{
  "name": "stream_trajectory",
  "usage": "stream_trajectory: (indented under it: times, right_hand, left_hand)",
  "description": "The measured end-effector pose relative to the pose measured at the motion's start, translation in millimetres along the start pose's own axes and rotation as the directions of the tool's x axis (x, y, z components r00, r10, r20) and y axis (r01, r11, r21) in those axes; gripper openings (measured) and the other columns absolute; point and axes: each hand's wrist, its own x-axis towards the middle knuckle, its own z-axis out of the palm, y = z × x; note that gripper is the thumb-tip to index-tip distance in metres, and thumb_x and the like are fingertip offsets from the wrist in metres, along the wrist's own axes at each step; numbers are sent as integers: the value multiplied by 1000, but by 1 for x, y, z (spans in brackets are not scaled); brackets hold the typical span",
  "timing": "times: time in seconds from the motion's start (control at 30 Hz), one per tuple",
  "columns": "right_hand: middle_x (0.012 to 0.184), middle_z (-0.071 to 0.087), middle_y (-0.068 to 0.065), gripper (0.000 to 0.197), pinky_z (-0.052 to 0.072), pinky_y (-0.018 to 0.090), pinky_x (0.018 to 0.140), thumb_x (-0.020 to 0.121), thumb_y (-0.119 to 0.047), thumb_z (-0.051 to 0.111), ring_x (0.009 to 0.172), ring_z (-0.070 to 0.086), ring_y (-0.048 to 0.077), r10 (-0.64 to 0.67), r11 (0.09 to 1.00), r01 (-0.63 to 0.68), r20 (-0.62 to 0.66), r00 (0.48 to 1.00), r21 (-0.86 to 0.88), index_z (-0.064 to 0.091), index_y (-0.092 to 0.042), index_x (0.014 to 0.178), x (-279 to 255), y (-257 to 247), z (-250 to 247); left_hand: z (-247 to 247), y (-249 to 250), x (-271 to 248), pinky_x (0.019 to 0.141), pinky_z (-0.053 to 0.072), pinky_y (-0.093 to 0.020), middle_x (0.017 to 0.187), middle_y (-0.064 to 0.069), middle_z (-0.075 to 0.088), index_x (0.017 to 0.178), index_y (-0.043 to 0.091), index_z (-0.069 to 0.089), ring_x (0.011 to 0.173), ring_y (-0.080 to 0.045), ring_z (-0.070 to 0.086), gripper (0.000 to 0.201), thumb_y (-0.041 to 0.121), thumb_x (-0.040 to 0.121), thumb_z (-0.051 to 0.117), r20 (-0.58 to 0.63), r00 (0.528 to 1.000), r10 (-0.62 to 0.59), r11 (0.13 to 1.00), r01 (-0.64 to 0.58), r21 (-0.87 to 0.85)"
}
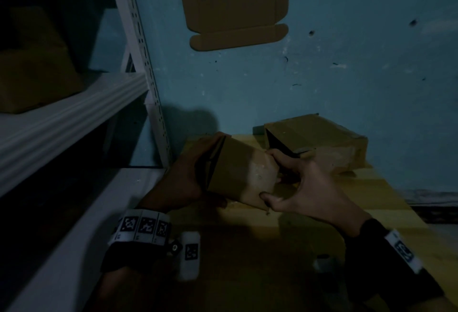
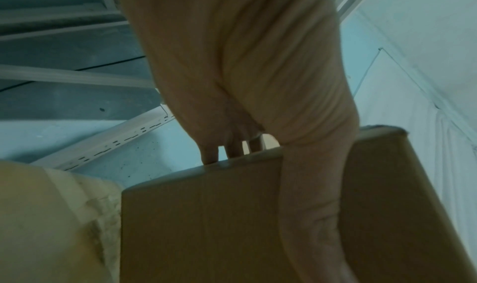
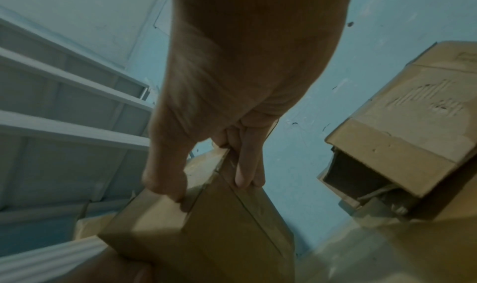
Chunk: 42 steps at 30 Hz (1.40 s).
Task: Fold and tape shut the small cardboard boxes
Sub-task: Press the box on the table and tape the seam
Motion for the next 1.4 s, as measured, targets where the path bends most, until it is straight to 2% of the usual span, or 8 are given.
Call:
stream_trajectory:
  times: [0.2,0.33,0.43,0.53,0.67,1.13,1.3,1.4]
  right_hand:
    - [106,62,-31,65,47,0,79,75,-11,88,96,63,-17,-5,1000,5,-10,1000,-11,55,-30,127,-1,-2,-2]
    - [104,69,-20,63,53,7,81,75,-13,86,101,67,-3,-13,1000,13,-34,999,14,53,-44,117,-4,0,0]
    - [103,71,-18,59,52,5,79,73,-17,86,98,66,-8,-51,997,47,-65,997,-55,56,-37,120,-6,2,2]
    - [104,61,-31,66,48,0,79,72,-12,88,98,61,-19,-66,995,61,-77,995,-73,54,-34,125,-8,5,3]
    - [111,62,-29,68,49,2,83,74,-17,86,105,59,-18,-80,993,73,-75,994,-90,54,-31,133,-8,4,5]
    - [108,54,-35,71,44,-3,81,74,-21,87,102,54,-28,-66,995,59,-86,994,-84,47,-35,130,-2,3,5]
    - [99,71,-12,52,47,-1,74,77,-13,85,92,60,-21,-114,979,88,-140,984,-182,67,-10,126,-3,10,9]
    - [85,67,-20,37,47,2,62,80,1,79,81,63,-17,-113,979,72,-211,971,-192,73,-7,116,-3,12,7]
  left_hand:
    - [-1,2,1,107,34,-10,144,37,41,138,65,35,136,5,40,109,53,45,92,10,1000,15,1000,-15,-3]
    - [1,-3,2,111,38,-20,142,32,46,133,67,40,137,-3,44,97,60,50,89,-19,999,-51,999,51,-12]
    - [5,-2,2,115,38,-37,148,13,47,129,62,46,139,-16,43,87,43,58,92,-26,995,-95,995,96,8]
    - [7,2,2,113,38,-27,145,23,47,132,64,45,138,-10,44,89,59,55,89,-39,994,-106,994,106,-18]
    - [6,2,1,116,37,-35,151,8,42,144,37,40,140,-13,42,102,15,59,94,-15,995,-94,995,94,14]
    - [4,-2,-1,115,36,-32,153,7,42,151,23,36,141,-10,40,113,43,54,91,-18,994,-106,994,106,-1]
    - [6,5,-1,113,39,-27,151,6,43,150,23,36,139,-8,42,118,35,48,95,1,997,-78,997,78,17]
    - [10,12,-1,104,44,-19,147,8,44,146,23,37,134,-1,45,124,15,40,100,7,996,-85,995,85,-42]
